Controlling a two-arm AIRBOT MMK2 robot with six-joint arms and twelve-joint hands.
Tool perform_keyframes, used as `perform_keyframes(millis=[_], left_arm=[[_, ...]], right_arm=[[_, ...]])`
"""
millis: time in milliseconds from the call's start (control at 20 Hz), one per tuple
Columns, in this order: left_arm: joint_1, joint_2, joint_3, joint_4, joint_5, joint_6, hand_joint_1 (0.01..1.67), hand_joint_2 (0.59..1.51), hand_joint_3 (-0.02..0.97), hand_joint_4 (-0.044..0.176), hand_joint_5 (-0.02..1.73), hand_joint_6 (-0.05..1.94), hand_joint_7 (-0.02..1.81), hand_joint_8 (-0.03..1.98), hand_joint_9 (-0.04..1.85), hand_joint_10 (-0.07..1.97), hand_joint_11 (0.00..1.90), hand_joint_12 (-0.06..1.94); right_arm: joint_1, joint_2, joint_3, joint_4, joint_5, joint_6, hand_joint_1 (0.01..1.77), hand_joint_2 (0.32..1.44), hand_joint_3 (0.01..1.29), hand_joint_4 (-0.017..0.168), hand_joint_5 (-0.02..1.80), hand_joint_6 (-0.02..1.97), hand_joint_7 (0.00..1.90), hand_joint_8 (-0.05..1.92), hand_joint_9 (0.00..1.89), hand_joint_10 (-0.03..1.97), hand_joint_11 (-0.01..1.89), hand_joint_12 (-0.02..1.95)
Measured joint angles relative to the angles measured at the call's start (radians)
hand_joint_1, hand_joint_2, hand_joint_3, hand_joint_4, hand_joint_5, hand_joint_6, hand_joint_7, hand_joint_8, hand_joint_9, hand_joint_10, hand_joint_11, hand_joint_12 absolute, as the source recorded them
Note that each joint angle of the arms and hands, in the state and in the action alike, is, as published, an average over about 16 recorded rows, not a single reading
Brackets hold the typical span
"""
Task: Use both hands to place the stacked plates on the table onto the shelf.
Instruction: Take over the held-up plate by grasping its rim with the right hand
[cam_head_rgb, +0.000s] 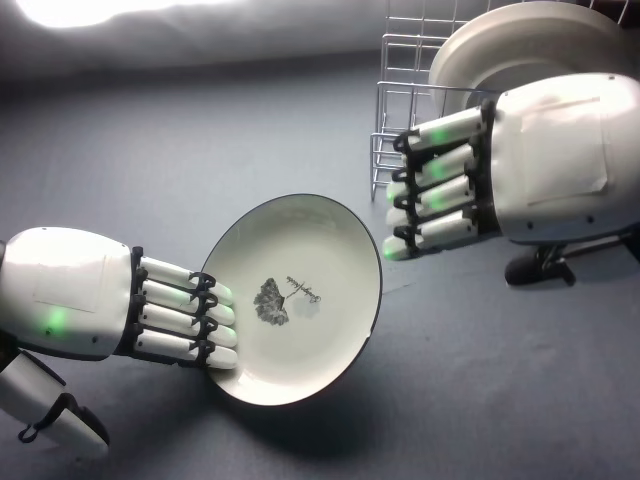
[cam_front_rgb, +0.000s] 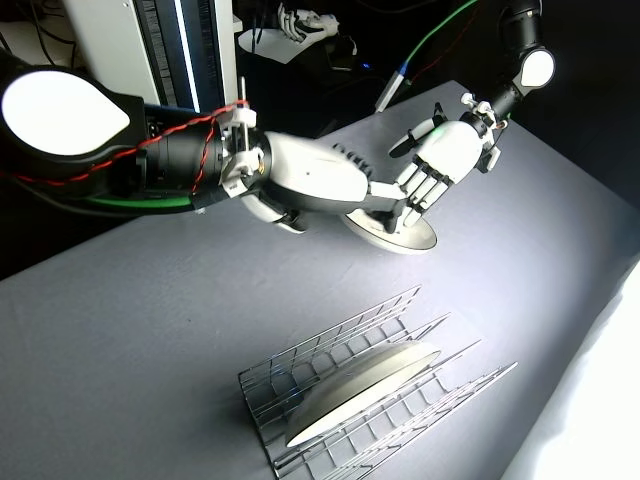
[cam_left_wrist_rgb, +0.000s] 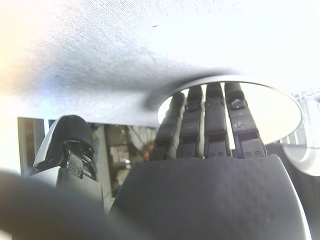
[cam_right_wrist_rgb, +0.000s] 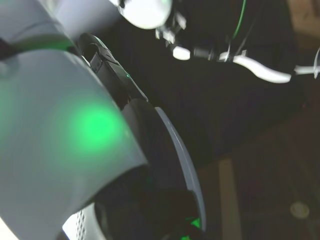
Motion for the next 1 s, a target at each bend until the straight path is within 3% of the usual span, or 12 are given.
perform_keyframes(millis=[550, 1000], left_arm=[[0.001, 0.0, 0.0, 0.002, 0.0, 0.001, 0.02, 1.214, 0.01, -0.01, 0.05, -0.02, 0.08, -0.02, 0.09, -0.02, 0.02, 0.16], [0.0, 0.0, 0.0, 0.003, -0.001, 0.002, 0.02, 1.214, 0.01, -0.01, 0.05, -0.02, 0.08, -0.02, 0.09, -0.01, 0.02, 0.16]], right_arm=[[-0.029, -0.013, -0.023, -0.058, -0.017, -0.01, 1.04, 1.15, 0.01, 0.004, 0.42, 0.03, 0.44, 0.02, 0.36, 0.14, 0.01, 1.14], [-0.031, -0.015, -0.03, -0.057, -0.024, -0.01, 1.17, 1.07, 0.01, 0.004, 0.29, 0.03, 0.32, 0.02, 0.27, 0.08, 0.01, 0.97]])
